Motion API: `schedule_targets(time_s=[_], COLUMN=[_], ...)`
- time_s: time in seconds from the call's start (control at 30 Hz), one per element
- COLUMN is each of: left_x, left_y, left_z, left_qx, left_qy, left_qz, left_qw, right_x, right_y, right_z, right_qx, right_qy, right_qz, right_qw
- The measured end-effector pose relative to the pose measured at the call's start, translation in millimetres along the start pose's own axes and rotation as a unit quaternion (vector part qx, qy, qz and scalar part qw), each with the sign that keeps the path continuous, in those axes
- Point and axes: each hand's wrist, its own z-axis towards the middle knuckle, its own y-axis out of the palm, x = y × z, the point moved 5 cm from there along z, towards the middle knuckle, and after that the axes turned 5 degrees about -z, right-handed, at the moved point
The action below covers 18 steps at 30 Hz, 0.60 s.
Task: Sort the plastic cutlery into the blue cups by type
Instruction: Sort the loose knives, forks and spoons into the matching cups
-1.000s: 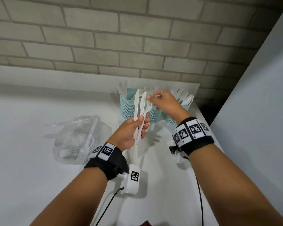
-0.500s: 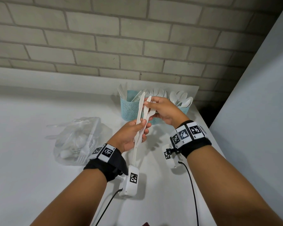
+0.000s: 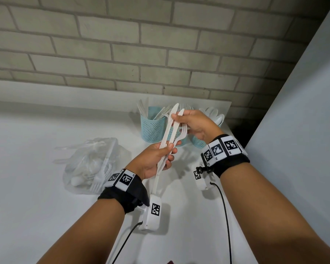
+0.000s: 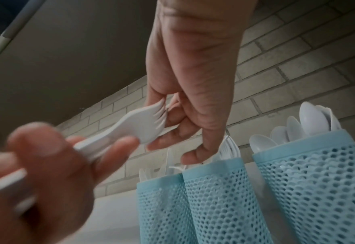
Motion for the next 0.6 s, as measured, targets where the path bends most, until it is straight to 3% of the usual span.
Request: schedule_targets(time_s=[0.1,0.2,0.37,0.47,0.6], left_x=[0,3,14,21,29], left_y=[-2,-7,-16,-25,-39], left_z=[1,2,2,1,2], left_qx=[0.005,0.019,0.053,0.087,0.147], left_qy=[0.0,0.011,0.058,0.099,0.164], left_qz=[0.0,-0.011,-0.019,-0.071,-0.121], left_qw=[1.0,1.0,0.997,0.989,0.968], right_x=[-10,-18,-19,-10,15], right_y=[-18,-35,-45,-36,-2], right_z=[3,6,0,-4,-8], right_qx=[0.078,0.154,0.223,0.191,0.066], right_qy=[-0.009,-0.027,-0.055,-0.025,0.055], right_qz=[0.127,0.286,0.348,0.311,0.171], right_qw=[0.989,0.945,0.909,0.931,0.982])
